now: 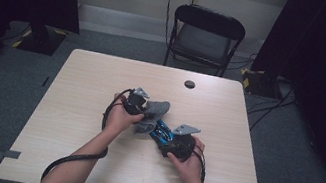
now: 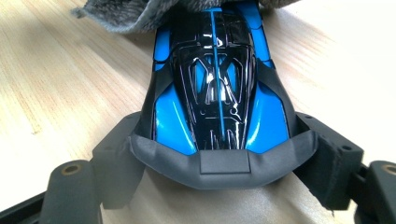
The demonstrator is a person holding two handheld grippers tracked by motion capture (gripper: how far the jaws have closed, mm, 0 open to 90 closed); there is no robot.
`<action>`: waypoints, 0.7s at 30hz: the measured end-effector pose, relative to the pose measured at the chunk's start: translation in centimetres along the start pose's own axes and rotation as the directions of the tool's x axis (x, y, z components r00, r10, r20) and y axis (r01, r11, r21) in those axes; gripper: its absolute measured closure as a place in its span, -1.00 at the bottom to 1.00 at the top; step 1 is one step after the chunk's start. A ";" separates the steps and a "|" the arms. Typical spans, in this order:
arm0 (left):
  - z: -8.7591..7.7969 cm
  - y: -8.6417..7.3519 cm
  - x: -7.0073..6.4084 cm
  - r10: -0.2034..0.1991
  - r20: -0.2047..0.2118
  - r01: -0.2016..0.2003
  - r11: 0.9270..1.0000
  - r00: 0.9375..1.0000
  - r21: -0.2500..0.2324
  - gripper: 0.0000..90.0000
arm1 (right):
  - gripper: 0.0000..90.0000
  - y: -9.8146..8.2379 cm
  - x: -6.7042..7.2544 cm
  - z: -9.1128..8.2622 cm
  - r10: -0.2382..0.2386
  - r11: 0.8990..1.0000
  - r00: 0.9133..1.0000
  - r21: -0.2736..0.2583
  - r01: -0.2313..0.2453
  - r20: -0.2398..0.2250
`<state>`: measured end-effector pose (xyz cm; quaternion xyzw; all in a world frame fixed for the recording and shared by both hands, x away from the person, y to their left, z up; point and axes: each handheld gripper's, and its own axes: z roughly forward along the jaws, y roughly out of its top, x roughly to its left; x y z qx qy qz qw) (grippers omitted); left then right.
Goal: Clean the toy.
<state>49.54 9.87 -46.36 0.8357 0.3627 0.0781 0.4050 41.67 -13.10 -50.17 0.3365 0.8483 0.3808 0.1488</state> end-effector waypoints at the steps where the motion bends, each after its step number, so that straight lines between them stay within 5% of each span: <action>1: 0.0 0.0 0.1 -0.006 0.000 0.006 1.000 1.000 0.001 0.56 | -0.47 0.0 0.0 0.0 0.000 1.000 1.000 0.000 0.000 0.000; 21: 0.4 -0.7 1.5 -0.025 -0.042 0.024 1.000 0.999 -0.014 0.55 | -0.47 0.0 0.0 0.0 0.001 1.000 1.000 -0.001 -0.001 0.000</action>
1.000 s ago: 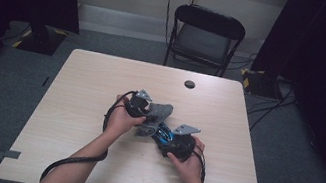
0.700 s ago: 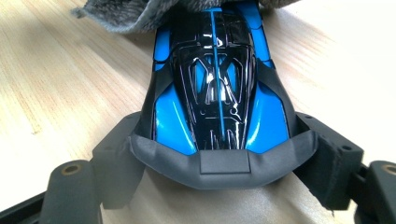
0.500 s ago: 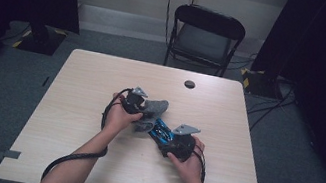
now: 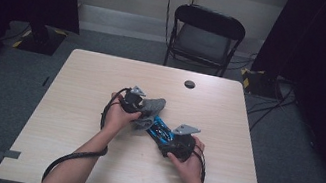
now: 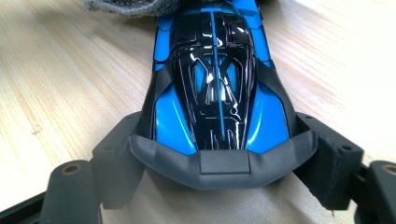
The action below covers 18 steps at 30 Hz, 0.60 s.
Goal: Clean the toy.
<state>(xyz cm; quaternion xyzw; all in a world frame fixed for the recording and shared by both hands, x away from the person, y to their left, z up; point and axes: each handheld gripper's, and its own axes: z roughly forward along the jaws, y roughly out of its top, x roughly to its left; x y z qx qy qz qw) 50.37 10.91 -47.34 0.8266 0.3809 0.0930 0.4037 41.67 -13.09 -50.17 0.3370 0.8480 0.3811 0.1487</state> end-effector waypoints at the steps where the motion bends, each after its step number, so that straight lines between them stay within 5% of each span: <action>1: 0.0 0.0 0.1 -0.007 0.002 0.007 1.000 1.000 0.001 0.55 | -0.47 0.0 0.0 0.0 0.000 1.000 1.000 0.000 0.000 0.000; 8: -0.3 0.2 -0.2 -0.014 0.005 0.014 1.000 1.000 -0.007 0.56 | -0.47 0.0 0.0 0.0 0.000 1.000 1.000 0.000 0.000 0.000; 13: -1.0 0.5 -1.9 0.015 0.063 -0.013 0.999 0.998 -0.033 0.56 | -0.47 0.0 0.0 0.0 -0.001 1.000 1.000 0.001 0.001 0.000; 18: -1.4 0.6 -4.6 0.072 0.152 -0.067 0.997 0.986 -0.040 0.56 | -0.47 0.0 0.0 0.0 -0.001 1.000 1.000 0.001 0.001 0.000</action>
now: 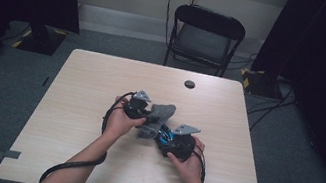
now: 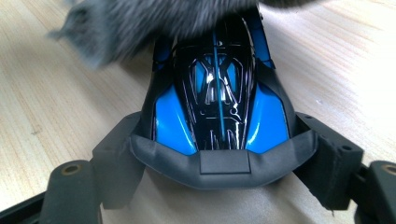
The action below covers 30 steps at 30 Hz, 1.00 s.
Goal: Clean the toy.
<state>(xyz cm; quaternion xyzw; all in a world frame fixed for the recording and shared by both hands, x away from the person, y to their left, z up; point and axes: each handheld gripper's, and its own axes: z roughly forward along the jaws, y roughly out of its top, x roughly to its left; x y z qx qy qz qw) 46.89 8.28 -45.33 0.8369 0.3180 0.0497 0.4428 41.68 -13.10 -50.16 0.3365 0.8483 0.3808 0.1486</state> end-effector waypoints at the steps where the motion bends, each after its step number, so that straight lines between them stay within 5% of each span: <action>1: 0.1 0.0 -0.5 0.013 0.010 -0.013 1.000 1.000 0.003 0.56 | -0.47 0.0 0.0 0.0 0.000 1.000 1.000 0.000 0.000 0.000; 10: 1.1 -0.2 -3.8 0.060 0.092 -0.063 0.998 0.994 0.023 0.54 | -0.47 0.0 0.0 0.0 0.001 1.000 1.000 0.000 -0.001 0.001; 14: 1.7 -0.4 -4.2 0.077 0.091 -0.081 0.996 0.993 0.042 0.53 | -0.47 0.0 0.0 0.0 0.000 1.000 1.000 -0.001 0.000 0.001; 23: 1.3 0.1 -2.8 0.063 0.038 -0.064 0.997 0.997 0.034 0.54 | -0.47 0.0 0.0 0.0 0.001 1.000 1.000 0.000 -0.001 0.001; 30: 0.5 0.2 0.1 0.034 -0.048 -0.031 0.998 0.998 0.055 0.53 | -0.47 0.0 0.0 0.0 0.000 1.000 1.000 0.000 0.000 0.001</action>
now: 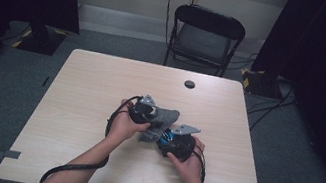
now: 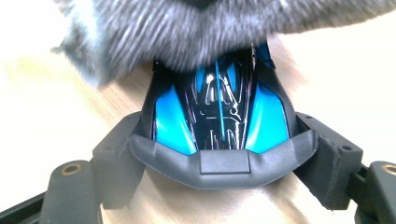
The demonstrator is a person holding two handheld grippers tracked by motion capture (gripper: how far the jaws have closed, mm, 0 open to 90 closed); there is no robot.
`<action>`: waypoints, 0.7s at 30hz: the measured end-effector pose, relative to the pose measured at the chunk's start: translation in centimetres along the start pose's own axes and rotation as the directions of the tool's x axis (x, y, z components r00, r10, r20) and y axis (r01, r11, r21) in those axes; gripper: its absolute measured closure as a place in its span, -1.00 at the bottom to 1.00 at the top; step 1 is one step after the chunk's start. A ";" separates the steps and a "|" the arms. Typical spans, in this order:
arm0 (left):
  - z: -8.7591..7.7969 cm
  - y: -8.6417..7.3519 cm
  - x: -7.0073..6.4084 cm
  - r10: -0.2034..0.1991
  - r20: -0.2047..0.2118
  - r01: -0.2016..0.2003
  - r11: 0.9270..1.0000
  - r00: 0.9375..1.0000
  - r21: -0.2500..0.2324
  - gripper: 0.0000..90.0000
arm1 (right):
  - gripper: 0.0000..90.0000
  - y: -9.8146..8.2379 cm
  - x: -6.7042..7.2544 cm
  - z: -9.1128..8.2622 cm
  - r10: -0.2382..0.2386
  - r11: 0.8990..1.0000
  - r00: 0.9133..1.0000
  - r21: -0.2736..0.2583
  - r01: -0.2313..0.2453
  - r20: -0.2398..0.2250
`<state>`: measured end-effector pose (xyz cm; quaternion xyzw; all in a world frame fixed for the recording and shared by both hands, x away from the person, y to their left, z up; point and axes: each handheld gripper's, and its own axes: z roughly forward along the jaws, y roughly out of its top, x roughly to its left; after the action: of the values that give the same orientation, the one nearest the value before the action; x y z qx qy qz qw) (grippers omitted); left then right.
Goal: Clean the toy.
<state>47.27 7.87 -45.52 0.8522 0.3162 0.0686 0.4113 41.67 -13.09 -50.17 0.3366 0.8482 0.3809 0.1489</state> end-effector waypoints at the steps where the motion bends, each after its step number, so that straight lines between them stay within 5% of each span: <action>1: 0.0 -0.1 0.5 -0.011 -0.008 0.011 1.000 1.000 0.002 0.53 | -0.47 0.0 0.0 0.0 -0.001 1.000 1.000 0.000 0.001 0.000; 9: 0.1 -0.5 2.8 -0.085 -0.028 0.085 0.996 0.996 -0.014 0.52 | -0.46 0.0 0.0 0.0 0.000 1.000 1.000 0.000 0.000 0.000; 21: -0.6 -1.2 4.4 -0.097 -0.102 0.098 0.995 0.990 0.012 0.53 | -0.47 0.0 0.0 0.0 0.001 1.000 1.000 0.000 -0.001 0.000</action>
<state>49.98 11.43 -46.62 0.8346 0.3785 0.0889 0.3902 41.67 -13.09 -50.16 0.3371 0.8481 0.3809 0.1487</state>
